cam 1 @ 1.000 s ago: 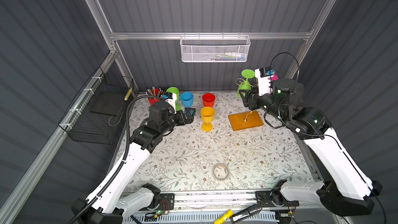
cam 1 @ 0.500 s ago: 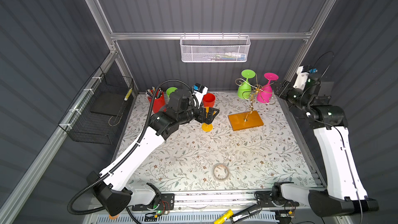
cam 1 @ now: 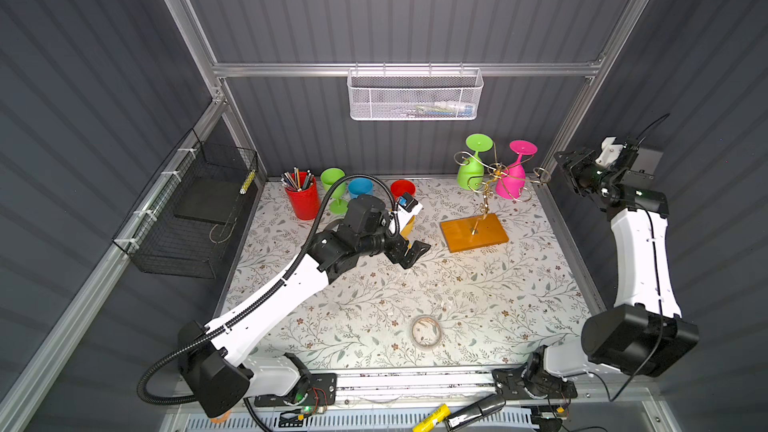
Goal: Take the wine glass off the wine glass rack
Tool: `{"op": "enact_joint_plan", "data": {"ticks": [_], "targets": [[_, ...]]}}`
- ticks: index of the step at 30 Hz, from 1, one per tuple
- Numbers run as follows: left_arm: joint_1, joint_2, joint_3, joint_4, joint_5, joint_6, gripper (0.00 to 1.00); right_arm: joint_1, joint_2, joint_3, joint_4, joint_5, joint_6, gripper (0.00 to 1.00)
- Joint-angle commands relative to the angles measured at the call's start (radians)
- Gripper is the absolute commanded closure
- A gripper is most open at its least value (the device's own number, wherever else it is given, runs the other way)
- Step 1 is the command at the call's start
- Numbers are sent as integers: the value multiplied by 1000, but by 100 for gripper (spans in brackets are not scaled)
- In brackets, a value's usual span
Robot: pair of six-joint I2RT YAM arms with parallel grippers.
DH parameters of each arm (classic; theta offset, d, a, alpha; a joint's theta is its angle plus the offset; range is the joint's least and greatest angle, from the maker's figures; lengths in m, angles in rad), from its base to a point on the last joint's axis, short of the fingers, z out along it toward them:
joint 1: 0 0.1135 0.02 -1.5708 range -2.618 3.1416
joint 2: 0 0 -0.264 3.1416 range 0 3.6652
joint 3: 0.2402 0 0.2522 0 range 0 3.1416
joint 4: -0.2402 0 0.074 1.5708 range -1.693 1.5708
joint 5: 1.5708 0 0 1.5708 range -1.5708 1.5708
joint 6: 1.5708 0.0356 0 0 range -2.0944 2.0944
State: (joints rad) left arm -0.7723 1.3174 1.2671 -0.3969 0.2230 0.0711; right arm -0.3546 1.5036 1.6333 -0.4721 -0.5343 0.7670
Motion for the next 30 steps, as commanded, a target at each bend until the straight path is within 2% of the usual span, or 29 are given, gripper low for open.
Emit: {"op": "enact_joint_plan", "data": {"ticks": [1,15,30], "targets": [[-8,-23,-20,25,27,38,0,-2,43,71,20,-65,25,47],[-12,-46,-45,38,34,46,0,22,161,144,64,-16,43,54],[-12,-51,-46,29,33,57,0,72,278,322,-28,55,20,58]]}}
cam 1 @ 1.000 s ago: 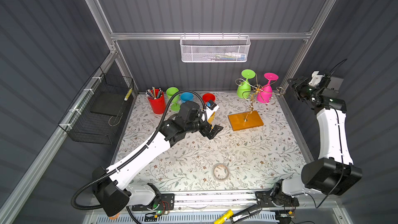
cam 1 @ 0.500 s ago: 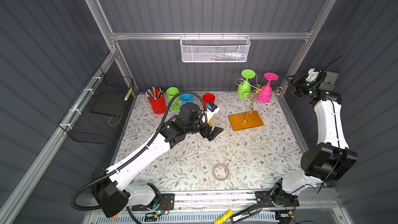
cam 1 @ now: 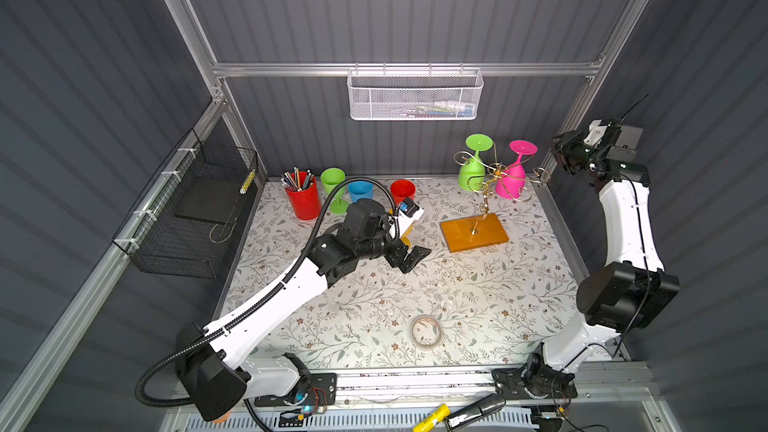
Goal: Take the wine glass off the wine glass rack
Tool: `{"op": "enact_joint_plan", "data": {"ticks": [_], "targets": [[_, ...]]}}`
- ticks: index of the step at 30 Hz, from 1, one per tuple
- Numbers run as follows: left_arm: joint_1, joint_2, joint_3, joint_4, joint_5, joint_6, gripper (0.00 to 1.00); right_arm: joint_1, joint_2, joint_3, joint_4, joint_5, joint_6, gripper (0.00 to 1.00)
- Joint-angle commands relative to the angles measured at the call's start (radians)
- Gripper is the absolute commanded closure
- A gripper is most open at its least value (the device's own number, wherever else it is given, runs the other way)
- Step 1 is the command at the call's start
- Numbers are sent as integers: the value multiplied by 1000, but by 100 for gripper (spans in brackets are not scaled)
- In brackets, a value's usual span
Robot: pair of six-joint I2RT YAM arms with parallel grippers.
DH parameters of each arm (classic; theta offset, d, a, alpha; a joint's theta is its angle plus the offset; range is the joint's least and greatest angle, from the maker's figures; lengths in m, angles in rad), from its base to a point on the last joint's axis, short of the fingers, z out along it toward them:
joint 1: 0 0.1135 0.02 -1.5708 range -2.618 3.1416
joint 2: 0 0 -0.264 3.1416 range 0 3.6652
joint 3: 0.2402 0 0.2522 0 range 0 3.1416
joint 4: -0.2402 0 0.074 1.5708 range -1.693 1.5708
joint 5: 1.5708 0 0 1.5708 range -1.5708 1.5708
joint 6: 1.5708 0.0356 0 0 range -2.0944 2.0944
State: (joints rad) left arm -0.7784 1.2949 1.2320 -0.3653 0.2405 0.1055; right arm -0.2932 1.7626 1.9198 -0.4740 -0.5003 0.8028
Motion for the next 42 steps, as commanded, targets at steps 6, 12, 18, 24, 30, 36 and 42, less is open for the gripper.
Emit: {"op": "enact_joint_plan", "data": {"ticks": [6,12,18,24,30,36,42], "targets": [[-5,-50,-23,5,15,26,0,21,55,103,-61,34,-25,60],[-5,-50,-24,4,13,29,0,29,94,166,-101,40,-37,62],[-5,-55,-29,5,5,32,0,32,121,207,-125,40,-39,63],[-5,-55,-30,7,8,33,0,40,140,217,-138,53,-48,63],[-5,-52,-30,7,8,33,0,52,177,252,-161,60,-62,63],[-5,-49,-29,6,11,34,0,62,201,264,-167,66,-66,63],[-5,-54,-34,10,9,33,0,66,207,261,-157,65,-62,63]]}}
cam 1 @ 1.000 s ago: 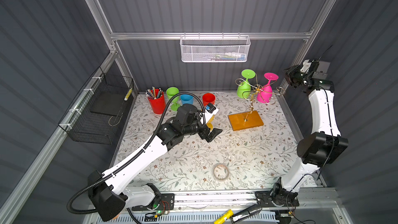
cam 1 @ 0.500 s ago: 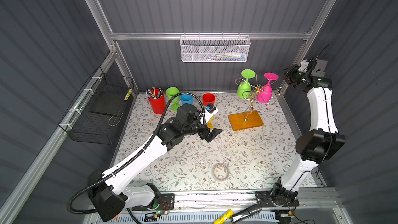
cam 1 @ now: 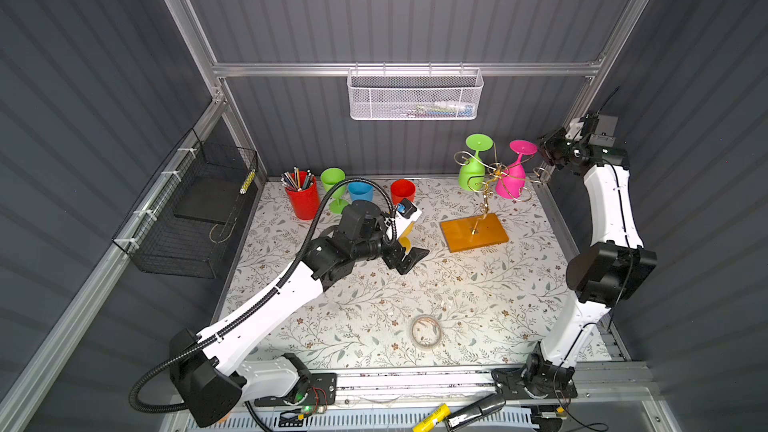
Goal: Take the wine glass off the wine glass rack
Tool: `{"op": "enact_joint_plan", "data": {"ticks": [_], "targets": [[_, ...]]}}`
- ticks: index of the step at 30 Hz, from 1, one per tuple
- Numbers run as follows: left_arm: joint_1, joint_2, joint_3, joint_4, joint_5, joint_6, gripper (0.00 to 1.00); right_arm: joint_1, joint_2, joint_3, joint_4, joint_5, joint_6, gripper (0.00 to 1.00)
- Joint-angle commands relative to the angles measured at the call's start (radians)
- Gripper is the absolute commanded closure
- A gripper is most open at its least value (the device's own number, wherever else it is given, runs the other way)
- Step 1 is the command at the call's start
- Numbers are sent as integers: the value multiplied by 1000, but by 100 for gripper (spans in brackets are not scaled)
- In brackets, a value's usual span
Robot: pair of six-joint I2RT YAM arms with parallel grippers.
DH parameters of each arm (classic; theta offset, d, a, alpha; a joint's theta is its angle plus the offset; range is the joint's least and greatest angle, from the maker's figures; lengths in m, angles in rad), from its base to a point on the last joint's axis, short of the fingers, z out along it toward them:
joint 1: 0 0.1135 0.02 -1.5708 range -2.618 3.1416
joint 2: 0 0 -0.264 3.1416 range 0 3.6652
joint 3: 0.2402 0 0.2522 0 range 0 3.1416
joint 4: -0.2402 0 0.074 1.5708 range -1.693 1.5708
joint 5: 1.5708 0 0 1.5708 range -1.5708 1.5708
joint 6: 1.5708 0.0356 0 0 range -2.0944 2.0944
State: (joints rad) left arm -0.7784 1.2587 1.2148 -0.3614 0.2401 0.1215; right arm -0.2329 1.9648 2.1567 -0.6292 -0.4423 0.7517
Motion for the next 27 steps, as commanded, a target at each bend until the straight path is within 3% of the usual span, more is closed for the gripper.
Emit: {"op": "enact_joint_plan", "data": {"ticks": [1,14,27], "targets": [[-5,-16,-15,6,12,17,0,5,5,26,0,5,-7,63],[-6,-15,-20,15,39,15,0,5,14,14,60,-38,53,65],[-5,-16,-23,16,43,20,0,3,5,-5,111,-83,104,75]]}}
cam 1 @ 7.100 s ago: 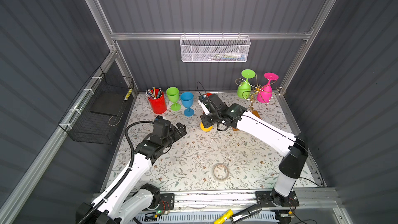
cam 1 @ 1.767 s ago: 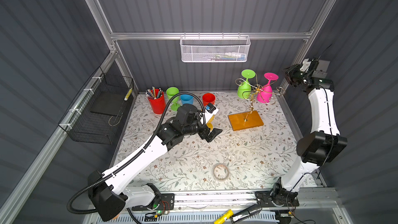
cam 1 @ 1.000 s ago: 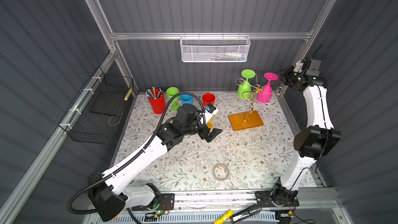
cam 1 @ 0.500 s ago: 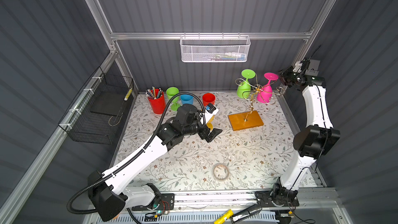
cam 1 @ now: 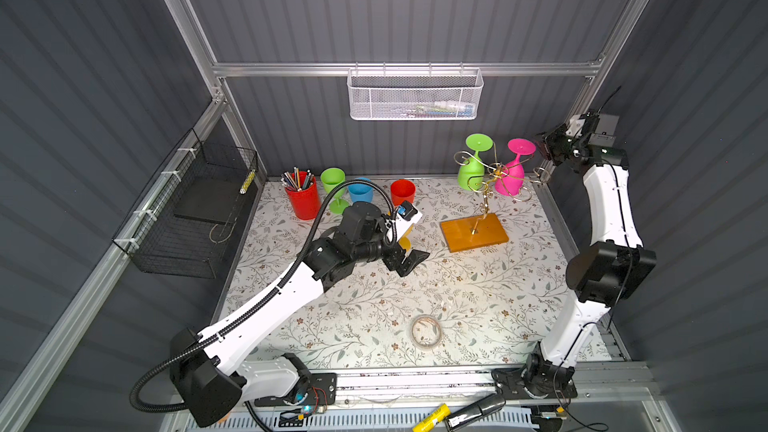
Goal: Take the wine glass off the wine glass rack
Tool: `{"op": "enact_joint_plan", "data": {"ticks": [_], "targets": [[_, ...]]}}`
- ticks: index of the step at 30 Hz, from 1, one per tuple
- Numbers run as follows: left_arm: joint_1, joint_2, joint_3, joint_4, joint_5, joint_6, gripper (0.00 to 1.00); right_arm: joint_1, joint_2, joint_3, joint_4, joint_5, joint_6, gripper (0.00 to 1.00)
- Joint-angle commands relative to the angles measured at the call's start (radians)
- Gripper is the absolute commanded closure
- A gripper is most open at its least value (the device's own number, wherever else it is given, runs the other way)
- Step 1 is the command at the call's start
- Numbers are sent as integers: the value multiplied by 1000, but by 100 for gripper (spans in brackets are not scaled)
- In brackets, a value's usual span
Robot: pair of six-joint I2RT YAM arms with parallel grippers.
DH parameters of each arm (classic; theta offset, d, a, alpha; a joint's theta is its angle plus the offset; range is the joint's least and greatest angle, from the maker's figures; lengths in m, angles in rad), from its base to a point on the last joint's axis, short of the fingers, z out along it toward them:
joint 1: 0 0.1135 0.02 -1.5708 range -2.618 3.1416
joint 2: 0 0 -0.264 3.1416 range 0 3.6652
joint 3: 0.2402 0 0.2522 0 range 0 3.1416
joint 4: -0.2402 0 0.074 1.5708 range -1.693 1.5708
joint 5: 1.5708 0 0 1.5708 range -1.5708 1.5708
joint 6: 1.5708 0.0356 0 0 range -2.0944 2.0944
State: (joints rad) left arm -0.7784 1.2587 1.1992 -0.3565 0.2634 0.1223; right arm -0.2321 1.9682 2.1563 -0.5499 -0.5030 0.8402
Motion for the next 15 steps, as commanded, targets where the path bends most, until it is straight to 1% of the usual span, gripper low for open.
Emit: {"op": "enact_joint_plan", "data": {"ticks": [1,11,13,14,15], "targets": [[-5,-16,-8,11,20,19,0,2,-2,-8,40,-26,19,76],[-5,-22,-9,7,18,23,0,-8,-21,-45,77,-42,49,85],[-5,-23,-9,7,17,24,0,-8,-23,-47,71,-43,46,85],[-5,-24,-8,5,18,24,0,-8,-27,-46,59,-33,37,83],[-5,-24,-8,7,19,24,0,-7,-34,-47,48,-17,27,79]]}}
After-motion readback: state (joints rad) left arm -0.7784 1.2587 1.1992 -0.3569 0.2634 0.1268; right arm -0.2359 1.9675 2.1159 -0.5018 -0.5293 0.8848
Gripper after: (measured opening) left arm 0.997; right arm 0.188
